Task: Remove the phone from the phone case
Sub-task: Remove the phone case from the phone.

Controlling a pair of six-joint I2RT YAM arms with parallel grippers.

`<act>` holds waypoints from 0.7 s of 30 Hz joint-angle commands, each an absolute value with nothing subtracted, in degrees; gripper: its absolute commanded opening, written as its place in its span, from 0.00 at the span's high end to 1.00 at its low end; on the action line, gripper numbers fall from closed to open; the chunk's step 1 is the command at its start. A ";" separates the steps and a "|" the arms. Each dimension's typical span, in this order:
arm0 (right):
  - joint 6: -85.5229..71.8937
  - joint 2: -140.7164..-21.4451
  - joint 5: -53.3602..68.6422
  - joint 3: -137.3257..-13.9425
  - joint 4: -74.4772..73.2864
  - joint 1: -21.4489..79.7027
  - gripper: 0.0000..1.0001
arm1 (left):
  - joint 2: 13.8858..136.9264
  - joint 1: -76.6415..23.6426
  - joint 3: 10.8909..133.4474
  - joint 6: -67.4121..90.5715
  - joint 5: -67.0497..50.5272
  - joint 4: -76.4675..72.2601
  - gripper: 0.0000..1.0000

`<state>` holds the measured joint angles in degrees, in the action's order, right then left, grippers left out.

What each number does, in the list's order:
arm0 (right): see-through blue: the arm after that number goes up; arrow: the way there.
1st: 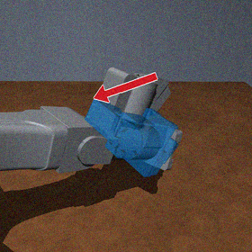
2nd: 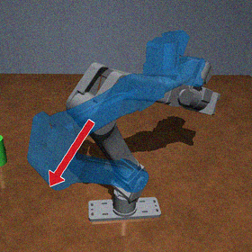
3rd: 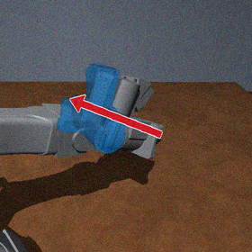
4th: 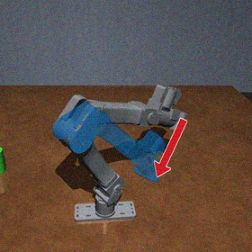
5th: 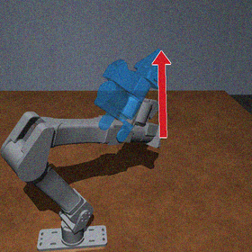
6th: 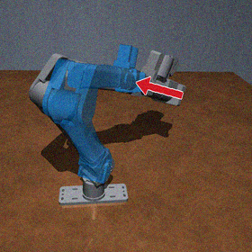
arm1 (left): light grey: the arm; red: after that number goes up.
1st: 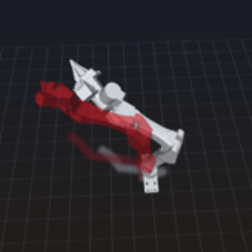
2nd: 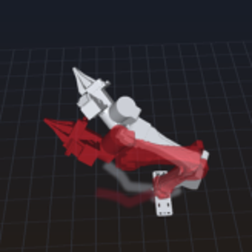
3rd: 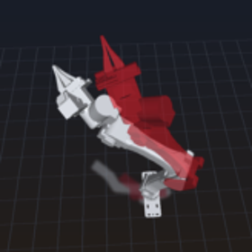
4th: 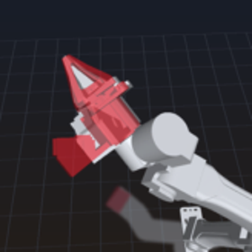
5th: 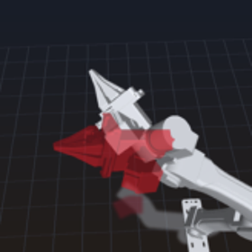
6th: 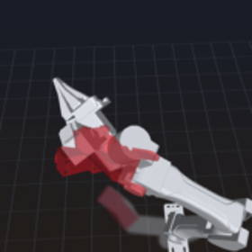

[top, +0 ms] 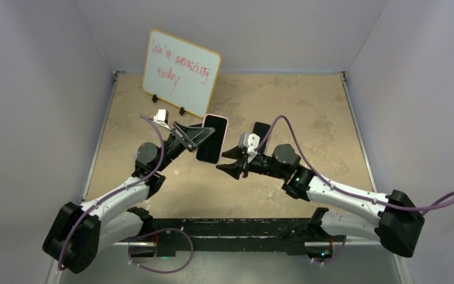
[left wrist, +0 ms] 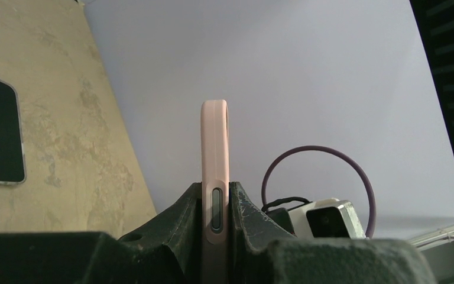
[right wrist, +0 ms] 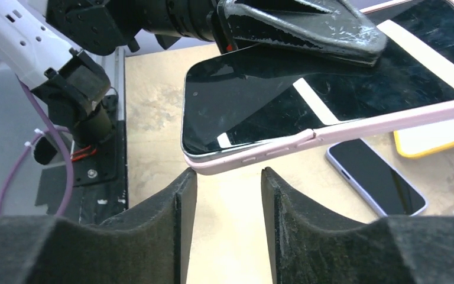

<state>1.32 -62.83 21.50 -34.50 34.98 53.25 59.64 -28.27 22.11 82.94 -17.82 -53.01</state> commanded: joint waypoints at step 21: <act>-27.61 -58.95 4.30 -29.20 47.26 53.29 0.39 | 58.81 -28.83 20.28 82.54 -18.21 -57.98 1.00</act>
<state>-21.87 -60.69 11.64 -29.52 45.50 53.25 59.59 -28.58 19.75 82.91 -17.61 -52.64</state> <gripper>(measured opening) 0.603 0.187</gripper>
